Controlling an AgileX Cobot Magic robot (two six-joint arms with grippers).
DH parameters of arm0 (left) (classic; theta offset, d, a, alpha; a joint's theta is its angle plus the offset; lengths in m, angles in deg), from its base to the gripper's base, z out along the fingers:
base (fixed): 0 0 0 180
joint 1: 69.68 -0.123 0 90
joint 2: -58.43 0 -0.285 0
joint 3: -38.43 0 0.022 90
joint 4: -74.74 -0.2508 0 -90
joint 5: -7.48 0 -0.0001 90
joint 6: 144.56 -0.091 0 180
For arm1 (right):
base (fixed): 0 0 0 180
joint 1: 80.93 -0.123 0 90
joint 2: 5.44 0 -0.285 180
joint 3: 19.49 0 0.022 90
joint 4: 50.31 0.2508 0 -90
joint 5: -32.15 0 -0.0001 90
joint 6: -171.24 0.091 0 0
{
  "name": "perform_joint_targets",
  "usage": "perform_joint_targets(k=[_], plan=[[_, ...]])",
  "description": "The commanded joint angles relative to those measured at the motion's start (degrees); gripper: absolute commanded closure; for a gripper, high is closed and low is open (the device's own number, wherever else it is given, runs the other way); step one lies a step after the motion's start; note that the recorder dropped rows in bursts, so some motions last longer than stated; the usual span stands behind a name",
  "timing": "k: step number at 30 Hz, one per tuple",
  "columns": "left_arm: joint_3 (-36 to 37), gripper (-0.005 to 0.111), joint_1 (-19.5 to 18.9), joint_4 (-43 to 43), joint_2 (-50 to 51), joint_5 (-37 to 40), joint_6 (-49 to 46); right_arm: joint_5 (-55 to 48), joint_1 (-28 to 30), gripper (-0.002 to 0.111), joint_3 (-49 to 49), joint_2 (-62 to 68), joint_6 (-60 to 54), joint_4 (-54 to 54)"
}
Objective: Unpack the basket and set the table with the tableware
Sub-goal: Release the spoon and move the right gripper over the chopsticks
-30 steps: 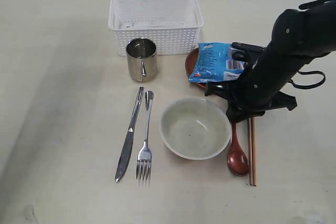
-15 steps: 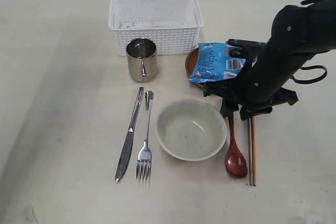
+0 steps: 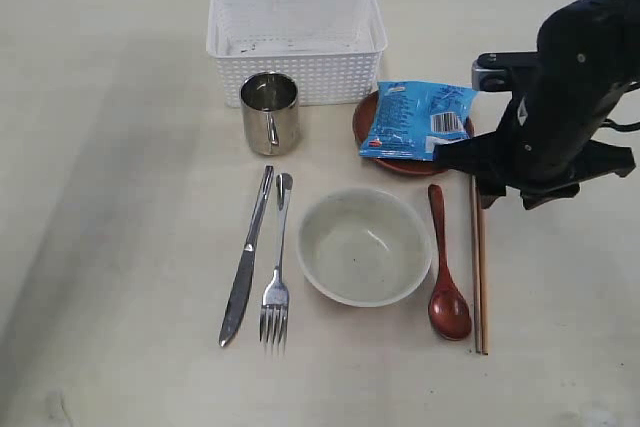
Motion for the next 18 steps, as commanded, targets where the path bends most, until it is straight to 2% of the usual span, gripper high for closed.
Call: perform_joint_targets(k=[1, 3, 7, 18], plan=[[0.3, 0.107, 0.3, 0.0, -0.4, 0.4, -0.2, 3.5, 0.1, 0.072, 0.0, 3.6, 1.2, -0.6], [0.3, 0.107, 0.3, 0.0, -0.4, 0.6, -0.2, 4.9, 0.1, 0.079, 0.0, 4.3, 1.7, -0.6], [0.3, 0.107, 0.3, 0.0, -0.4, 0.8, -0.2, 5.4, 0.1, 0.074, 0.0, 4.5, 2.0, -1.1], [0.3, 0.107, 0.3, 0.0, -0.4, 1.1, -0.2, 5.4, 0.1, 0.074, 0.0, 4.5, 3.4, -1.9]])
